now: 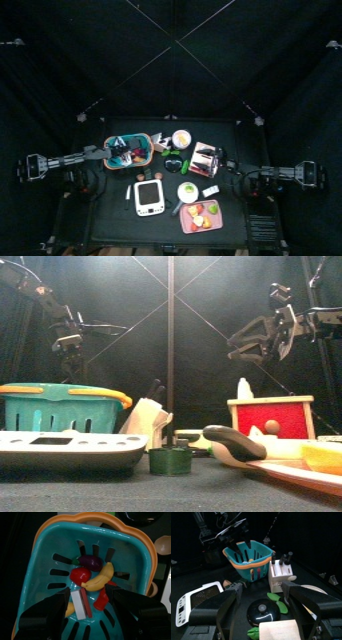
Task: Grab ketchup
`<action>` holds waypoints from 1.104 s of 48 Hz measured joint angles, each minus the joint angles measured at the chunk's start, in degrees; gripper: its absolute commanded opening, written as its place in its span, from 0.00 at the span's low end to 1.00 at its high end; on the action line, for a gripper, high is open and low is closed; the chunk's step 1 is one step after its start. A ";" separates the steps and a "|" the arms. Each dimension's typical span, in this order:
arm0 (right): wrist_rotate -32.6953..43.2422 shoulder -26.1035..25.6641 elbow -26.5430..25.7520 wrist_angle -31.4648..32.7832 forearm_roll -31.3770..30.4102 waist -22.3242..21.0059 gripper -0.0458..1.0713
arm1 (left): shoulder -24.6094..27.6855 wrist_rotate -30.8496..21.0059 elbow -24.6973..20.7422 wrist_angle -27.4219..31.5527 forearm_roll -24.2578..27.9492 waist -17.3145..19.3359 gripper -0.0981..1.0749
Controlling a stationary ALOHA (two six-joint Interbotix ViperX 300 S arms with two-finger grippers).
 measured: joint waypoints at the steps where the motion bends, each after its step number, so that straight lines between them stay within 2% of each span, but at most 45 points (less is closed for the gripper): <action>1: 0.00 0.18 -0.09 0.00 0.00 -0.09 0.89 | 0.00 0.00 0.00 0.00 0.00 0.00 0.87; 11: -0.26 2.11 -1.14 -0.09 0.00 -0.09 0.89 | -0.09 12.57 0.18 0.18 -8.53 1.67 0.87; 24: -0.44 5.89 -3.08 -0.09 -0.97 -0.09 0.89 | 2.29 30.06 0.18 0.18 -22.59 11.25 0.87; 32: -0.44 8.44 -4.13 -0.09 -1.58 -0.09 0.89 | 5.36 41.66 0.44 -0.09 -29.71 14.15 0.86; 38: -0.44 9.23 -4.48 -0.09 -1.58 -0.09 0.89 | 7.47 46.05 0.79 -0.09 -32.61 14.59 0.86; 53: -0.35 9.23 -4.57 -0.09 -1.67 -0.09 0.89 | 10.55 51.33 1.58 0.09 -32.61 14.59 0.86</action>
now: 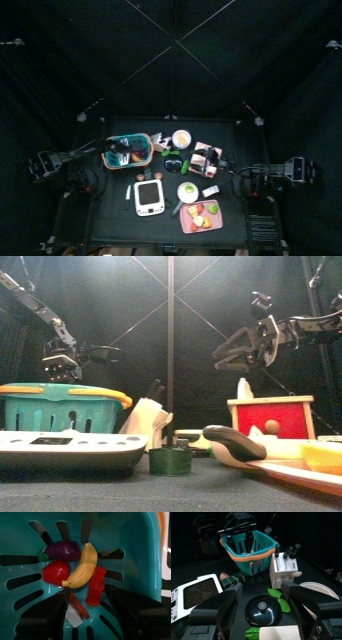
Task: Grab ketchup
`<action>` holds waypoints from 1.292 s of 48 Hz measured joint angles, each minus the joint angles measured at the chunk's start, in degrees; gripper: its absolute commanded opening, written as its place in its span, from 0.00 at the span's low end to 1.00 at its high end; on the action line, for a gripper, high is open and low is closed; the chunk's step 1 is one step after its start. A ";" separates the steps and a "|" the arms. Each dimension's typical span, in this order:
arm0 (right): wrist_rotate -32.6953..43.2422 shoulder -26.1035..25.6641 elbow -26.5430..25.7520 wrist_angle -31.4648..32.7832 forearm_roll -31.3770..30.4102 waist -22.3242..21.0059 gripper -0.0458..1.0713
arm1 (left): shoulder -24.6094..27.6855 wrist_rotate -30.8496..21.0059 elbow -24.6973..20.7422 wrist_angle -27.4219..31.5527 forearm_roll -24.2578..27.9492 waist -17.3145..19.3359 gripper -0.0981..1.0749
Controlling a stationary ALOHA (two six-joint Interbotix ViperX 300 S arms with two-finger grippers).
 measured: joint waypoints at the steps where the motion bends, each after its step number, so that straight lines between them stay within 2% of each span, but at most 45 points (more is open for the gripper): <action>1: 0.00 0.00 0.09 0.00 0.00 0.00 0.89 | 0.18 0.35 0.00 0.00 0.00 0.00 0.86; 11: 0.00 0.00 0.00 0.00 0.00 -0.09 0.89 | 1.58 1.14 0.00 0.62 0.00 0.00 0.86; 30: 0.00 0.18 0.09 0.00 0.00 -0.18 0.89 | 7.47 1.32 -1.05 -0.09 0.09 0.00 0.87; 62: 0.00 1.58 -0.09 0.00 0.00 -0.35 0.89 | 10.11 1.23 -1.41 -0.70 1.23 -1.05 0.88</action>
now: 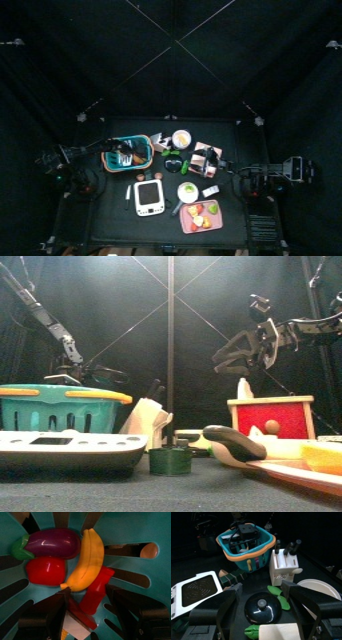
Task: Grab ketchup
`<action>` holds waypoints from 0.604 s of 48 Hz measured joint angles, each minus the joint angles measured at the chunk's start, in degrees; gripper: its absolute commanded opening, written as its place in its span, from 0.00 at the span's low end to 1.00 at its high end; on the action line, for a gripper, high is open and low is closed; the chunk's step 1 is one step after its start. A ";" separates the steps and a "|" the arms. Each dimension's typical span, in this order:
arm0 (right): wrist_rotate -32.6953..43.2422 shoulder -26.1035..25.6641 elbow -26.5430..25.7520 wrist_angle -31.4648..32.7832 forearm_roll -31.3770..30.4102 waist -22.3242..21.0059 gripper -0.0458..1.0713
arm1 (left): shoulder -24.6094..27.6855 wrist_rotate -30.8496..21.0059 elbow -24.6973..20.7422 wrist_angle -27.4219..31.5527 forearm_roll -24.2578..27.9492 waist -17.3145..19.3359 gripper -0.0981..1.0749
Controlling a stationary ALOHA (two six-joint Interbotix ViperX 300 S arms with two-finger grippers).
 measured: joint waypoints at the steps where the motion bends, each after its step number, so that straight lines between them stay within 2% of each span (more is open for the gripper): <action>1: 0.00 0.09 -0.09 0.00 -0.09 0.00 0.89 | 0.09 0.00 0.00 0.00 0.09 -0.18 0.88; 14: 0.00 1.32 -0.79 0.00 -0.09 -0.09 0.89 | 0.26 0.00 -0.26 1.93 2.02 -0.97 0.87; 29: 0.00 2.02 -0.97 0.00 -0.09 -0.18 0.89 | 0.62 -0.09 -1.41 7.73 4.13 -1.32 0.87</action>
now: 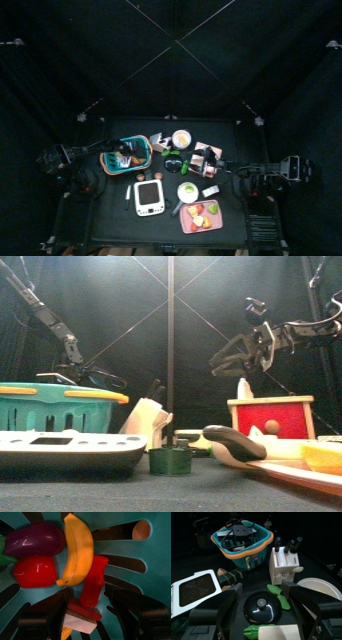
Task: Grab ketchup
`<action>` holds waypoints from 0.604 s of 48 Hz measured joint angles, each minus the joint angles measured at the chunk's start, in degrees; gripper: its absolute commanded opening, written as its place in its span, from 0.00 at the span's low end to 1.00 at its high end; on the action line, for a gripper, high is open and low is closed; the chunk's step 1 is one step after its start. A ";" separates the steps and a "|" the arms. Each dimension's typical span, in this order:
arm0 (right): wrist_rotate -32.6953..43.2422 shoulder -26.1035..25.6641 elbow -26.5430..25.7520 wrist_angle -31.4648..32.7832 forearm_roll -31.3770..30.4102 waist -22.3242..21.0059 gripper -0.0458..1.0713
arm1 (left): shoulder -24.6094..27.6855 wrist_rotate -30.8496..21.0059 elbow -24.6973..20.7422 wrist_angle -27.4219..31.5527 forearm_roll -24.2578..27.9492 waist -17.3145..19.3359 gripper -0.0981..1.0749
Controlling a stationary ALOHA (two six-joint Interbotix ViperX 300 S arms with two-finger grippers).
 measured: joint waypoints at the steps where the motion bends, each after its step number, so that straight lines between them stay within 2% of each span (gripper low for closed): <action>1: 0.00 0.00 0.00 0.00 0.00 0.00 0.89 | 0.00 -0.09 0.00 0.09 0.26 -0.09 0.87; 29: 0.00 0.09 -0.18 0.00 0.00 0.00 0.89 | 3.87 -0.44 -0.62 -1.49 1.05 -0.53 0.86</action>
